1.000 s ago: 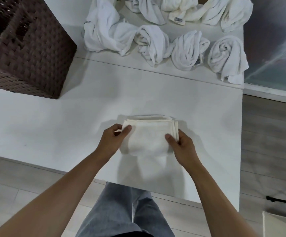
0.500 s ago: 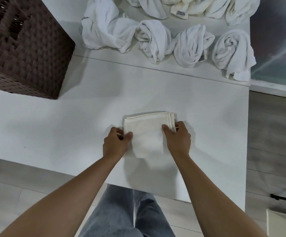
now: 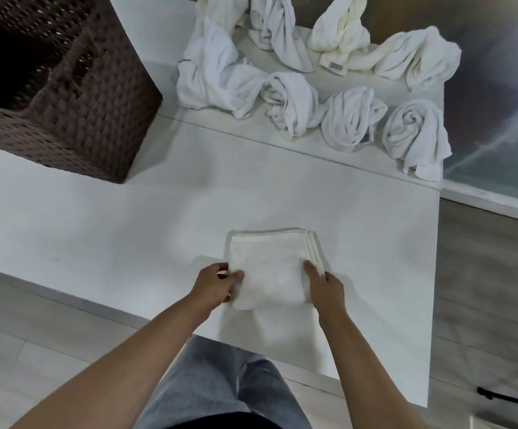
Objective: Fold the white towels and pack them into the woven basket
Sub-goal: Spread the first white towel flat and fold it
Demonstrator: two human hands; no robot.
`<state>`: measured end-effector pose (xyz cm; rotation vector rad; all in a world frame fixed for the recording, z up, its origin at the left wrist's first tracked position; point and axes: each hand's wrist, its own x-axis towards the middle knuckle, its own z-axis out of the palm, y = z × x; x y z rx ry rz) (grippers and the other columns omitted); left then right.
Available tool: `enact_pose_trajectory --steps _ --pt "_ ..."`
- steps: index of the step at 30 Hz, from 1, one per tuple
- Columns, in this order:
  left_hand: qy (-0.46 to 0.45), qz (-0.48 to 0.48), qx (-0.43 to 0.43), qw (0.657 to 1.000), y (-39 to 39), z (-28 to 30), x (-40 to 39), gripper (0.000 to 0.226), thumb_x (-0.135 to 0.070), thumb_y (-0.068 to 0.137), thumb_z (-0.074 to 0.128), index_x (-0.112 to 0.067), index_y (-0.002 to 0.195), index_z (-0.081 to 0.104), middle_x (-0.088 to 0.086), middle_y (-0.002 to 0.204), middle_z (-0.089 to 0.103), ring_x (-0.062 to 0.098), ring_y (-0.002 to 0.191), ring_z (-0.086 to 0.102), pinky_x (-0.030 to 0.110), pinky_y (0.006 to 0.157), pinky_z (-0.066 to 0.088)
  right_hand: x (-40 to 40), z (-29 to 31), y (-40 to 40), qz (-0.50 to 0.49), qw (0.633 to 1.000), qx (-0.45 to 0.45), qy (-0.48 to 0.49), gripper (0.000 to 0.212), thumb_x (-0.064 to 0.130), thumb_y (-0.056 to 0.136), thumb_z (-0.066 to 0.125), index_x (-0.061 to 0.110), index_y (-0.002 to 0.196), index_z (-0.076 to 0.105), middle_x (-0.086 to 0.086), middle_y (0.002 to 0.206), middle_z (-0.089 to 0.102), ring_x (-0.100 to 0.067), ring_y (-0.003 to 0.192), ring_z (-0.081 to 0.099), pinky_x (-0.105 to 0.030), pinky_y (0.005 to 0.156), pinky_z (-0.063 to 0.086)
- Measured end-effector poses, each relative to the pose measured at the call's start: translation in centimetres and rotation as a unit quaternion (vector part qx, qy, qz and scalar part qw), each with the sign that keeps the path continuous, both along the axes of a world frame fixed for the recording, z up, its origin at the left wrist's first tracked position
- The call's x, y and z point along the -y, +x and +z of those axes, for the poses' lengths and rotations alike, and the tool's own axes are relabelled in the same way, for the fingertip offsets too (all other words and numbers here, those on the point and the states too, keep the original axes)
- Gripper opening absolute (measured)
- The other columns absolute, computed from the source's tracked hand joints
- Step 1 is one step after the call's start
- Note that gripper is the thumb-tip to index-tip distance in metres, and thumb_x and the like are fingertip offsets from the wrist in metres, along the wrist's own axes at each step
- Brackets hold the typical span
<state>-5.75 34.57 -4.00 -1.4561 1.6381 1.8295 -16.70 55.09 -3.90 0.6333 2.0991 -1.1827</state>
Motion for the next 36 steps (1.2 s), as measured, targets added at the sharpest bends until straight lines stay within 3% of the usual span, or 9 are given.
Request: enact_pose_trajectory --steps 2,4,8,19,21,25,29,32,36 --pt "-0.002 -0.004 -0.009 1.0 0.4 0.5 0.1 0.039 -0.02 0.091 0.073 -0.007 0.126 0.062 0.011 0.109 0.071 0.027 0.096 0.071 0.038 0.078 0.061 0.0 0.8 0.0 0.024 1.0 -0.002 -0.019 0.034 0.041 0.096 0.066 0.008 0.089 0.066 -0.003 0.081 0.06 -0.018 0.071 0.055 -0.03 0.063 0.044" --pt "-0.009 0.004 -0.019 1.0 0.8 1.0 0.4 0.035 -0.019 0.092 0.072 -0.009 0.124 0.062 0.01 0.107 0.072 0.026 0.096 0.071 0.041 0.083 0.061 0.3 1.1 0.1 0.065 0.997 -0.036 -0.024 0.032 0.036 0.096 0.066 0.009 0.081 0.063 -0.003 0.073 0.055 -0.017 0.064 0.05 -0.029 0.059 0.039" --pt "-0.033 0.032 -0.039 0.998 2.2 2.2 1.7 0.031 -0.018 0.091 0.072 -0.016 0.119 0.061 0.006 0.102 0.073 0.024 0.094 0.072 0.048 0.089 0.059 2.6 2.4 0.1 0.109 0.99 -0.066 -0.059 0.02 0.03 0.094 0.068 0.013 0.084 0.066 0.0 0.074 0.062 -0.018 0.068 0.056 -0.029 0.063 0.044" --pt "-0.047 0.158 -0.039 0.985 8.8 4.9 9.9 0.024 -0.012 0.093 0.07 -0.012 0.114 0.059 0.013 0.096 0.071 0.027 0.082 0.073 0.046 0.076 0.062 15.0 5.1 1.9 0.264 0.953 -0.127 -0.075 0.007 0.023 0.094 0.068 0.018 0.097 0.071 0.004 0.083 0.07 -0.01 0.074 0.064 -0.023 0.062 0.045" --pt "-0.04 0.185 -0.037 0.981 10.5 5.2 12.1 0.022 -0.009 0.092 0.069 -0.01 0.111 0.059 0.01 0.086 0.07 0.021 0.072 0.071 0.041 0.07 0.062 18.3 5.4 2.9 0.287 0.945 -0.136 -0.079 0.004 0.022 0.094 0.069 0.018 0.093 0.07 0.003 0.079 0.069 0.0 0.064 0.06 -0.013 0.054 0.043" --pt "-0.053 0.221 -0.033 0.973 14.4 6.2 17.5 0.016 -0.009 0.092 0.068 -0.012 0.104 0.058 0.009 0.082 0.069 0.017 0.064 0.069 0.03 0.058 0.057 25.8 5.7 5.8 0.338 0.927 -0.137 -0.086 0.007 0.023 0.095 0.068 0.018 0.09 0.066 0.006 0.078 0.066 -0.005 0.068 0.059 -0.008 0.054 0.042" --pt "-0.063 0.238 -0.021 0.969 19.1 6.2 23.7 0.024 -0.013 0.09 0.07 -0.008 0.11 0.059 0.015 0.09 0.073 0.031 0.081 0.073 0.052 0.077 0.062 33.6 5.2 9.1 0.373 0.914 -0.134 -0.082 0.01 0.023 0.094 0.068 0.021 0.086 0.064 0.007 0.076 0.064 -0.008 0.069 0.059 -0.011 0.054 0.042" --pt "-0.075 0.244 -0.015 0.967 22.0 5.7 27.9 0.018 -0.011 0.092 0.067 -0.009 0.107 0.059 0.013 0.094 0.072 0.03 0.083 0.073 0.049 0.077 0.062 39.1 4.3 12.1 0.376 0.914 -0.132 -0.073 0.013 0.029 0.092 0.068 0.017 0.098 0.069 0.002 0.09 0.069 -0.016 0.082 0.063 -0.023 0.062 0.042" --pt "-0.095 0.241 0.001 0.966 25.2 4.9 32.1 0.016 -0.016 0.092 0.066 -0.02 0.104 0.056 0.003 0.098 0.071 0.023 0.089 0.071 0.047 0.084 0.06 44.5 3.1 15.7 0.366 0.917 -0.144 -0.06 0.021 0.029 0.092 0.069 0.015 0.107 0.07 0.002 0.097 0.071 -0.016 0.088 0.065 -0.026 0.07 0.047"
